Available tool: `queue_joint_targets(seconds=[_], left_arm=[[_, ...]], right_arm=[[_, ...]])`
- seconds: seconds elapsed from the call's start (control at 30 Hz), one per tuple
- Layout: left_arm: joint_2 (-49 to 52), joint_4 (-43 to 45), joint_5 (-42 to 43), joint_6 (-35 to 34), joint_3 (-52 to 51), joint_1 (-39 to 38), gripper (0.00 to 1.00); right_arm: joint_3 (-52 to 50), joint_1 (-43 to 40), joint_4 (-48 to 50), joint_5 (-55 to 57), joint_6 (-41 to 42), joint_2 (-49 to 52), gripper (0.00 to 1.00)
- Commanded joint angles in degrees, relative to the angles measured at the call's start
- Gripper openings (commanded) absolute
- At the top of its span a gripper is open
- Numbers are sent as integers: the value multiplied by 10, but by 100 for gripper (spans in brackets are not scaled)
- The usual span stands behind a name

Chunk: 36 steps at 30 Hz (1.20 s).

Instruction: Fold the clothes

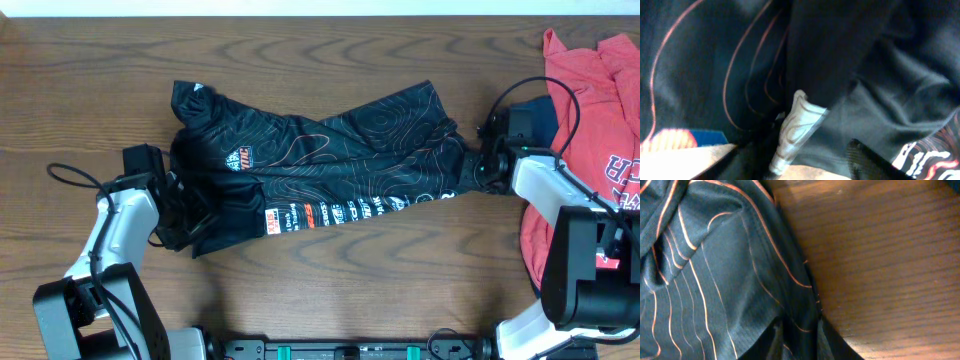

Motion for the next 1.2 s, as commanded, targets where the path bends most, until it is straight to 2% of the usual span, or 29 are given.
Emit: queue_joint_targets(seconds=[0.0, 0.1, 0.13, 0.2, 0.33, 0.43, 0.5, 0.63, 0.7, 0.8, 1.03, 1.07, 1.1, 1.13, 1.17], left_arm=[[3, 3, -6, 7, -3, -3, 41], [3, 9, -6, 7, -3, -3, 8], [3, 9, -6, 7, -3, -3, 6], [2, 9, -6, 7, -2, -2, 6], [-1, 9, -2, 7, 13, 1, 6], [-10, 14, 24, 7, 30, 5, 6], [-19, 31, 73, 7, 37, 10, 6], [-35, 91, 242, -5, 38, 22, 6], [-39, 106, 267, -34, 38, 24, 6], [-37, 108, 254, -47, 37, 24, 6], [-33, 89, 129, -47, 37, 24, 6], [-33, 82, 121, -47, 37, 24, 7], [-33, 74, 111, -47, 37, 24, 15], [-33, 64, 95, -46, 37, 24, 30], [-33, 54, 78, -46, 37, 24, 51]], right_arm=[[-35, 9, 10, -27, 1, 7, 4], [-40, 9, 2, -26, 1, 7, 1], [-40, 9, -5, -23, 1, 7, 1], [-39, 6, -27, -4, 10, 7, 1], [-39, -11, -95, 101, 102, 5, 1], [-39, -31, -136, 154, 132, 1, 1], [-39, -41, -147, 166, 134, 0, 1], [-39, -48, -145, 167, 125, 0, 1], [-39, -48, -143, 165, 125, 0, 1], [-39, -48, -141, 158, 121, 0, 1], [-39, -48, -141, 154, 121, 0, 2], [-39, -48, -142, 154, 121, 0, 7], [-39, -48, -141, 154, 121, 0, 16], [-39, -48, -141, 154, 121, 0, 30], [-37, -48, -142, 154, 121, -1, 43]])
